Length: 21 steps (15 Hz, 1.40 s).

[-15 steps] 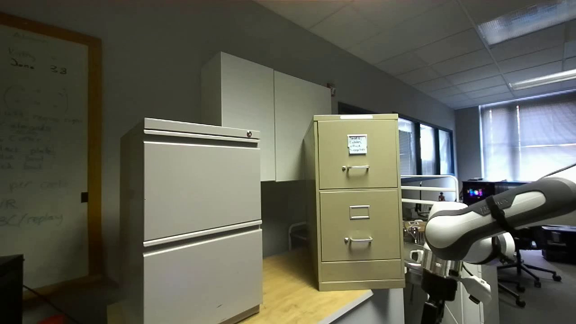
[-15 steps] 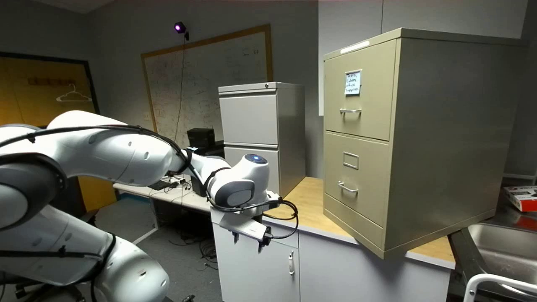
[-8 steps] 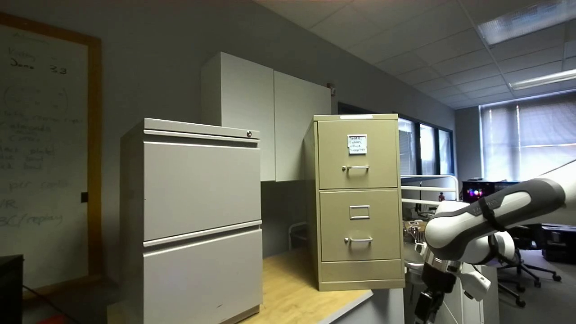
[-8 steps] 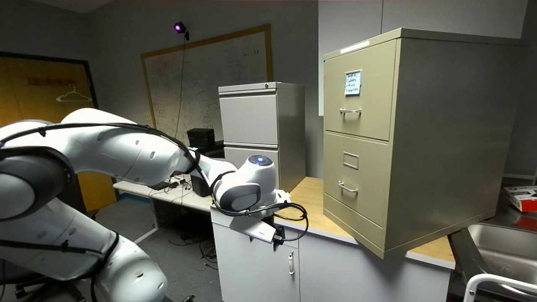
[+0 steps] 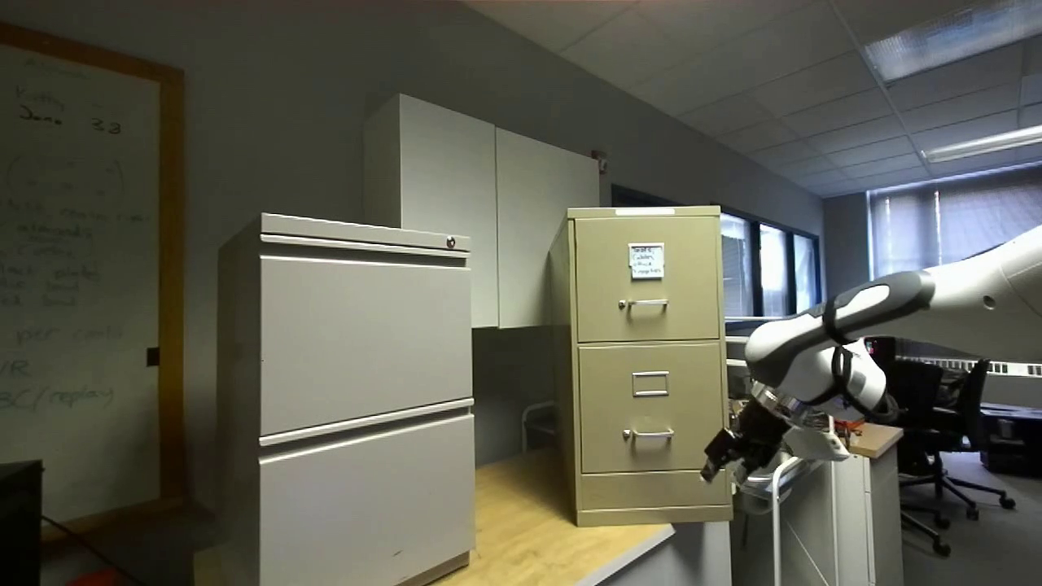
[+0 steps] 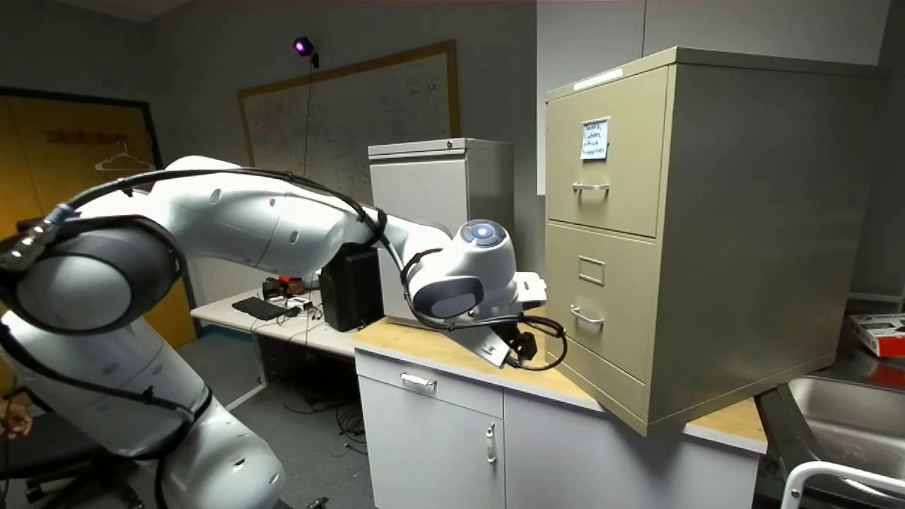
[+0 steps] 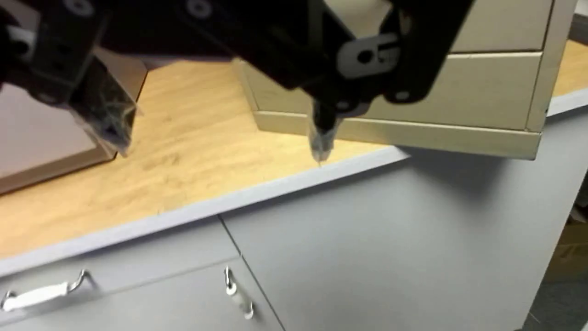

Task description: Open the bottom drawer of the file cabinet to the right

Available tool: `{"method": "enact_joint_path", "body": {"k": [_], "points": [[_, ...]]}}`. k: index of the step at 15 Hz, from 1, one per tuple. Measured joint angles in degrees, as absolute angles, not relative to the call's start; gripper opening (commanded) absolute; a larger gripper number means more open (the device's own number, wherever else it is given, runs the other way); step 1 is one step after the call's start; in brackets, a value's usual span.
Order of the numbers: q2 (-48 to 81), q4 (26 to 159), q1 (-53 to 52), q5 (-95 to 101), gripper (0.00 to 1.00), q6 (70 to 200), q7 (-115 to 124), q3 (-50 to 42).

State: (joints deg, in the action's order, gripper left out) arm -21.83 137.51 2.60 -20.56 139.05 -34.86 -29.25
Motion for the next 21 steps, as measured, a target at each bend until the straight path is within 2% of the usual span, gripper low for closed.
{"method": "enact_joint_path", "body": {"k": [6,10,15,21], "points": [[-7.4,119.7,2.9,-41.1,1.0,137.1,-34.6,-32.2],[4.7,108.3,8.6,-51.7,1.0,132.7,-33.6,-29.0],[15.7,95.4,17.2,-53.4,1.0,130.0,-25.7,-22.2],[22.3,86.3,22.3,-51.2,1.0,125.6,-16.0,-18.4]]}}
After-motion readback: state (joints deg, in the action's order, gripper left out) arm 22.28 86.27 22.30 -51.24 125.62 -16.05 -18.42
